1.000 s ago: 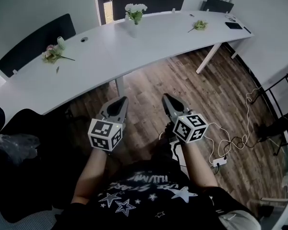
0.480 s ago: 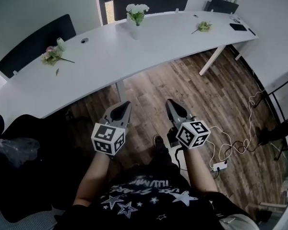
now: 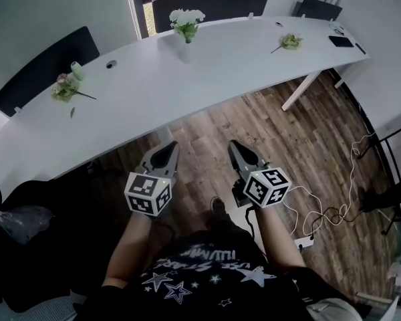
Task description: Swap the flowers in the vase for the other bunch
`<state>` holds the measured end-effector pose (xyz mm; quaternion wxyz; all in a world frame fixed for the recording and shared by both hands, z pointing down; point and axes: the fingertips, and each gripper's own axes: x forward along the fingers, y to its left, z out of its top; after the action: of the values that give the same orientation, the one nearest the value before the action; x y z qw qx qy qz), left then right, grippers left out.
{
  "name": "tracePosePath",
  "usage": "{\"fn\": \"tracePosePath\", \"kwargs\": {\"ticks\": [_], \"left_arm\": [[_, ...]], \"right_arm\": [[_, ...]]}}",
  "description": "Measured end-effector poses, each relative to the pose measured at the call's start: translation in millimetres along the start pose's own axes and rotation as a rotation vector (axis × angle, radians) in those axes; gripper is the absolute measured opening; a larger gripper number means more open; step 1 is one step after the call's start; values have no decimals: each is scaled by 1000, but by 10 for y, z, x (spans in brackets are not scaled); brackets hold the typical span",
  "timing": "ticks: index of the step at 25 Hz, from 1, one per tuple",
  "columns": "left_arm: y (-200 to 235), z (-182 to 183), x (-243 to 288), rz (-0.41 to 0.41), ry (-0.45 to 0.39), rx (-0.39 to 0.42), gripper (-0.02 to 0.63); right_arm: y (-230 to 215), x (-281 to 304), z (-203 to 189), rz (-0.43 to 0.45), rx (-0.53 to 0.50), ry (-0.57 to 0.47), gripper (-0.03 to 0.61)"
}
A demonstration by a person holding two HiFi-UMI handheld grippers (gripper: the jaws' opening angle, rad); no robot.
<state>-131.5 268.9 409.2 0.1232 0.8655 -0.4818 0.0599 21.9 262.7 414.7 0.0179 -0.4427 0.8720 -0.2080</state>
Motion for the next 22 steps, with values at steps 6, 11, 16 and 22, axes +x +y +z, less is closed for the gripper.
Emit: {"fn": "tracePosePath", "kwargs": {"ticks": [6,11,16,22], "left_arm": [[69,127,430,41,1,-23,8],[21,204,738,66,4,-22,8],[-29,275,980,89,8,-22,8],[-77,331,1230,130,10,-23,8]], "right_arm": [[-402,230,259,24,-4,19,3],[-720,329,422,45,8,14,3],[-959,441,523,78,28,15,3],[-1213,527,639,122,32,23,3]]}}
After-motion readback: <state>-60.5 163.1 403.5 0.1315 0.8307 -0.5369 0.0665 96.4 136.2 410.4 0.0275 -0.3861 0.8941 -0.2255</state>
